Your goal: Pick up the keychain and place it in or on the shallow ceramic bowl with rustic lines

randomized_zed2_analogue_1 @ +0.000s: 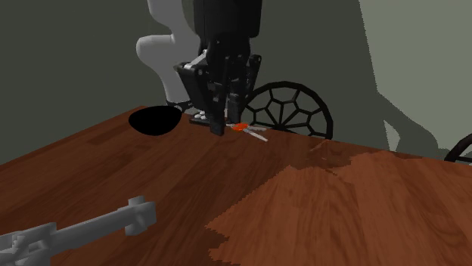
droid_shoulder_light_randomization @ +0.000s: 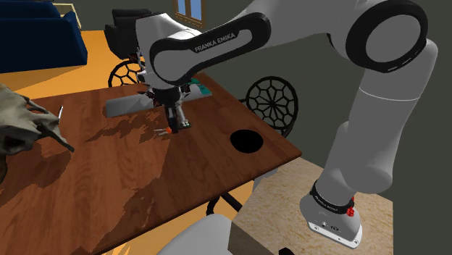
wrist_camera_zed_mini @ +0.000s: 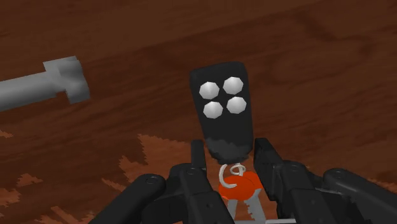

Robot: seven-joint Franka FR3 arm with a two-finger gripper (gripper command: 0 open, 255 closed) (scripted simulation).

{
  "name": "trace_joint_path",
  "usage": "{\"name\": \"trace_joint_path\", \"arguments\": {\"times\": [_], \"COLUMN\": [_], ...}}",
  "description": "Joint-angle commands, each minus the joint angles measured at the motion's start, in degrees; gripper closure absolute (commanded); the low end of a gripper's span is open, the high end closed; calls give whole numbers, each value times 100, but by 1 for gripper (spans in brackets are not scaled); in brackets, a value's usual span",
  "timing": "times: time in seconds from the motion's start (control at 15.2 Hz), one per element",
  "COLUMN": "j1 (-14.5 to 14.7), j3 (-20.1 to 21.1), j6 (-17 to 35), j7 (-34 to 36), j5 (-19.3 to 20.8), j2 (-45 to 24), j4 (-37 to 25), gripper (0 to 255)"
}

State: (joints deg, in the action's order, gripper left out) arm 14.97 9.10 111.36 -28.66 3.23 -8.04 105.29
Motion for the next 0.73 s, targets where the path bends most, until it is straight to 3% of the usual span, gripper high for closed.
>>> {"name": "trace_joint_path", "arguments": {"times": [0.0,0.66], "j1": [-40,-353], "j3": [-19,-399], "j6": [1,296], "j7": [-71,-858], "j5": [-39,-252], "j2": [227,2308], "j4": [225,2563], "gripper": [255,255]}}
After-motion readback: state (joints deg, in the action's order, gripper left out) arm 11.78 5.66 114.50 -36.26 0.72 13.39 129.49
